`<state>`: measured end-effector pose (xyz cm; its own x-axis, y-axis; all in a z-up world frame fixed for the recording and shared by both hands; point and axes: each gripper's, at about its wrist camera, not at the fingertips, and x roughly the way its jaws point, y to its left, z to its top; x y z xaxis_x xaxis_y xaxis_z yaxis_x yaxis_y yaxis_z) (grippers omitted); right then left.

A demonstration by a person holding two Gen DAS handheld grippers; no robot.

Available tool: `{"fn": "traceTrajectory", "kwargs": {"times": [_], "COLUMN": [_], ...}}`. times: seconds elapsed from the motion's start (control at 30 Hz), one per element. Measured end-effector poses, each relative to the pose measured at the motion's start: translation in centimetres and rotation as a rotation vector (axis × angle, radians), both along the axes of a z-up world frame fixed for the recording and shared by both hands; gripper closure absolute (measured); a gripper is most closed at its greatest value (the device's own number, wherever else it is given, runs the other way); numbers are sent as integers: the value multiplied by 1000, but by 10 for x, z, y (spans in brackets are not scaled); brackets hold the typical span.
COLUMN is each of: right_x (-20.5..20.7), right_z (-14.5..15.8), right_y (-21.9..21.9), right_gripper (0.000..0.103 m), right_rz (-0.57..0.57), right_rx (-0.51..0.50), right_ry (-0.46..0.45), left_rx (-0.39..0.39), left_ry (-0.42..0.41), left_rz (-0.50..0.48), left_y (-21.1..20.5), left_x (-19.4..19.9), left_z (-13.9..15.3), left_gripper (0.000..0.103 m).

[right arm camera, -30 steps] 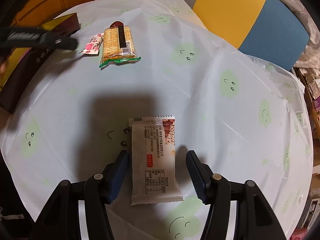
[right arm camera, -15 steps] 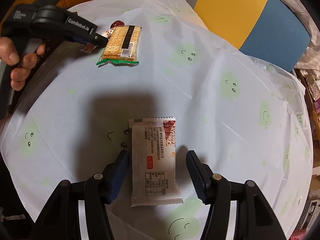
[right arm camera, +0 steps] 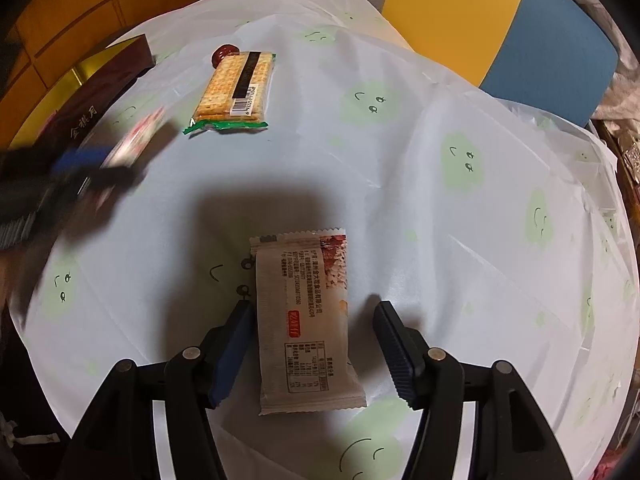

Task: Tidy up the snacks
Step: 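Grasp the pink rose-print bar with the left tool and lift it, then carry the pink rose-print bar into the gold tray and open the left tool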

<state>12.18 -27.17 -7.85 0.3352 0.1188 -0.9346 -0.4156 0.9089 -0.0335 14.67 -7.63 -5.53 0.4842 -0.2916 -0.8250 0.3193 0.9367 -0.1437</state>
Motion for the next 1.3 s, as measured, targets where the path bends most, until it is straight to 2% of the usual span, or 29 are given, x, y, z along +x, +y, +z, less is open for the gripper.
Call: {"fn": "traceTrajectory", "kwargs": {"times": [0.1, 0.17, 0.3, 0.37, 0.43, 0.5, 0.6, 0.9, 1.3], "right_x": [0, 1, 2, 0, -3, -10, -17, -17, -24], "right_z": [-2, -2, -1, -1, 0, 2, 3, 5, 4], "right_y": [-1, -4, -6, -6, -3, 5, 12, 5, 6], "right_gripper": [27, 25, 25, 26, 35, 51, 60, 59, 59], "right_rz": [-21, -38, -38, -37, -31, -3, 25, 6, 40], "right_rx": [-8, 0, -7, -12, -9, 12, -6, 37, 15], "right_ry": [-9, -4, -12, -18, -20, -16, -38, -38, -78], "left_rx": [14, 42, 70, 60, 49, 45, 55, 40, 22], "left_ry": [-15, -77, -117, -124, -132, -143, -161, -186, -204], "left_rz": [-15, -25, -36, -35, -32, -26, -16, -5, 6], "left_y": [-2, -4, -10, -9, -6, -6, -8, -7, -6], "left_x": [-27, -43, -47, -47, -49, -50, -54, -55, -58], "left_z": [-8, -12, -17, -19, -18, -18, -19, -22, -23], "left_gripper": [83, 82, 82, 82, 82, 82, 82, 81, 81]}}
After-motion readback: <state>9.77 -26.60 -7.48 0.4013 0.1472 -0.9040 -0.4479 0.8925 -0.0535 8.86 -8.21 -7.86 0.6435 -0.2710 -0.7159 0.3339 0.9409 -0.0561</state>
